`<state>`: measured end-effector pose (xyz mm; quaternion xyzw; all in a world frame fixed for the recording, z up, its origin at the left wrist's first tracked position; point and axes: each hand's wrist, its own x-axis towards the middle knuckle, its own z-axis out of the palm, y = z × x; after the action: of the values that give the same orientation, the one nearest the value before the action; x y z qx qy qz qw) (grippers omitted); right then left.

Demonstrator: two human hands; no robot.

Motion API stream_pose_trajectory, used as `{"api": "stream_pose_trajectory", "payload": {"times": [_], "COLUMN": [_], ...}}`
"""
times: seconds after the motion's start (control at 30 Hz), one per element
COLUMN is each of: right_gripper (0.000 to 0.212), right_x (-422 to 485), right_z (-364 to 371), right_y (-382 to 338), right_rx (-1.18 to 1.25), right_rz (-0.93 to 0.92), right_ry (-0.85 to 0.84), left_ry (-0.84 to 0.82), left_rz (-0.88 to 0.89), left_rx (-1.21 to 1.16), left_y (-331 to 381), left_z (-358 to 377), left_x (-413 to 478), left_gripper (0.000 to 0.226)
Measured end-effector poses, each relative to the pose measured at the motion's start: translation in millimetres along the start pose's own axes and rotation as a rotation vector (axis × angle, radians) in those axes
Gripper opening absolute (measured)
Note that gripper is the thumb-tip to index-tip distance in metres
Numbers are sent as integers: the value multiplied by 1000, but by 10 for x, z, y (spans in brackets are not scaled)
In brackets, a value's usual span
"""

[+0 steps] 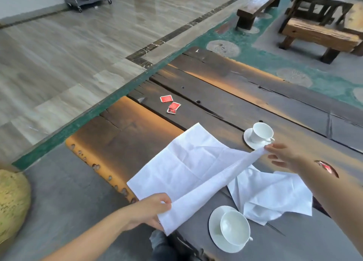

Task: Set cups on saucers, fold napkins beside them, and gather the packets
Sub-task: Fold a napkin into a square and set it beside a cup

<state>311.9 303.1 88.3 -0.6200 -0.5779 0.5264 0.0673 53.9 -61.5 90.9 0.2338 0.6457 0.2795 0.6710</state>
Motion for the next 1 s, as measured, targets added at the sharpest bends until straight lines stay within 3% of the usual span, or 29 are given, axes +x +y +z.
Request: {"api": "stream_pose_trajectory", "payload": {"times": [0.23, 0.47, 0.67, 0.8, 1.0], "right_gripper": [18, 4, 5, 2, 18], "right_x": [69, 298, 712, 1020, 1533], "right_z": [-69, 270, 872, 1266, 1722], "right_y": [38, -416, -843, -953, -844], "right_rx": [86, 127, -104, -210, -368], "right_rz": [-59, -139, -263, -305, -274], "right_ry": [70, 54, 116, 46, -31], "left_ry": [-50, 100, 153, 183, 226], "left_rz": [-19, -50, -105, -138, -128], "left_rx": [88, 90, 125, 185, 274], "left_y": [18, -124, -336, -502, -733], "left_z": [107, -333, -820, -1039, -1215], "left_x": [287, 429, 555, 718, 943], "left_gripper": [10, 12, 13, 14, 18]}}
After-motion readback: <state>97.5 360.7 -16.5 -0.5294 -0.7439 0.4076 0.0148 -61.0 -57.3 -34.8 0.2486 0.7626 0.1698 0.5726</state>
